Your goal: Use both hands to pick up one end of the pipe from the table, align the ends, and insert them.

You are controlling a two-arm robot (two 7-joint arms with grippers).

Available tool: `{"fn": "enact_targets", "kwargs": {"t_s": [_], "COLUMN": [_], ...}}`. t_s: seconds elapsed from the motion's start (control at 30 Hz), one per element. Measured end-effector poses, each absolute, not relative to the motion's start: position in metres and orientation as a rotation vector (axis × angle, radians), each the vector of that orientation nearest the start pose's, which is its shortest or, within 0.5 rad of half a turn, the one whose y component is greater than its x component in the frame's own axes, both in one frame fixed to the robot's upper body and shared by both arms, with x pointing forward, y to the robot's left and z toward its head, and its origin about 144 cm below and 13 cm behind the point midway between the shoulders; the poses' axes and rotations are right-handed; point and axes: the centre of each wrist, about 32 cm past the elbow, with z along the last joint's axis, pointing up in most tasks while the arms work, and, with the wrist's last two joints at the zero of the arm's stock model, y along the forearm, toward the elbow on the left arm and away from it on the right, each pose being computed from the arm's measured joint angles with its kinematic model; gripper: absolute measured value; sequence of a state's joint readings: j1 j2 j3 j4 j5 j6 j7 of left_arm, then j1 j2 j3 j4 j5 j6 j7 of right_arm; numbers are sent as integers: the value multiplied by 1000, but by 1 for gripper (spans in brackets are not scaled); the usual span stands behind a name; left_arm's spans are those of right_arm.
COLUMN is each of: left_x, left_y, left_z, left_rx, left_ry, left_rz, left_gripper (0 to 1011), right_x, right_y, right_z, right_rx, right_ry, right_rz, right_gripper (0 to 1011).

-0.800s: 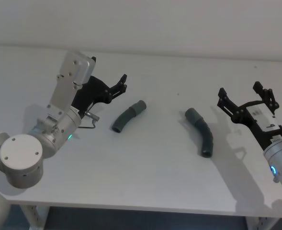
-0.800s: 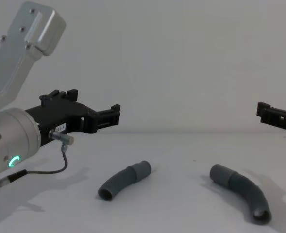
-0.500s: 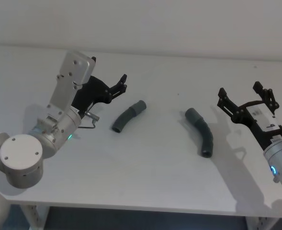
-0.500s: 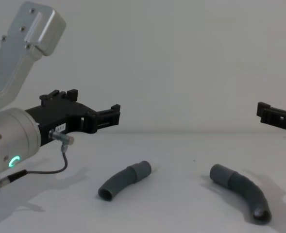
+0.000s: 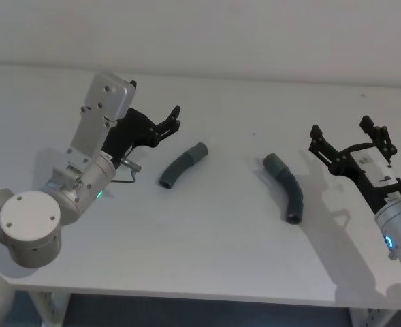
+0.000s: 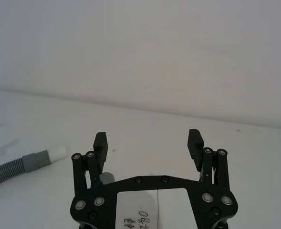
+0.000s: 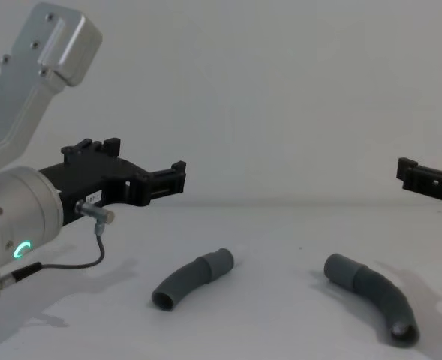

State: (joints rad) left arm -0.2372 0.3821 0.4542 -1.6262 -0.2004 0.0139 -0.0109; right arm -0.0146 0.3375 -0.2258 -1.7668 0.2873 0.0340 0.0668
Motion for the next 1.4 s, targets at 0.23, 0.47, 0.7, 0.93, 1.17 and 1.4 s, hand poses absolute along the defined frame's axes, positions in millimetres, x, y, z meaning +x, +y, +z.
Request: {"fn": "enact_targets", "kwargs": {"t_s": [0.23, 0.47, 0.7, 0.93, 1.17, 1.4], "left_x": [492, 492, 492, 492, 492, 489], "left_y": [198, 198, 198, 198, 199, 201], "left_z": [1204, 1204, 1204, 1204, 1205, 1214], "left_rx": [61, 61, 61, 61, 63, 99], "left_ry": [-268, -268, -268, -268, -267, -250], "left_rz": [1124, 1124, 1124, 1124, 1124, 1111], "left_gripper": [1001, 1001, 1001, 1001, 1001, 1001], "right_x": [443, 443, 443, 443, 443, 443], "right_y": [-237, -237, -237, -237, -237, -237], "right_z": [1189, 1189, 1189, 1189, 1189, 1189], "right_rx": [26, 26, 26, 26, 26, 26], "right_ry": [-75, -75, -75, -75, -75, -75], "right_rz": [-1229, -1229, -1230, -1230, -1229, -1229], "right_gripper": [1001, 1001, 1001, 1001, 1001, 1001]}}
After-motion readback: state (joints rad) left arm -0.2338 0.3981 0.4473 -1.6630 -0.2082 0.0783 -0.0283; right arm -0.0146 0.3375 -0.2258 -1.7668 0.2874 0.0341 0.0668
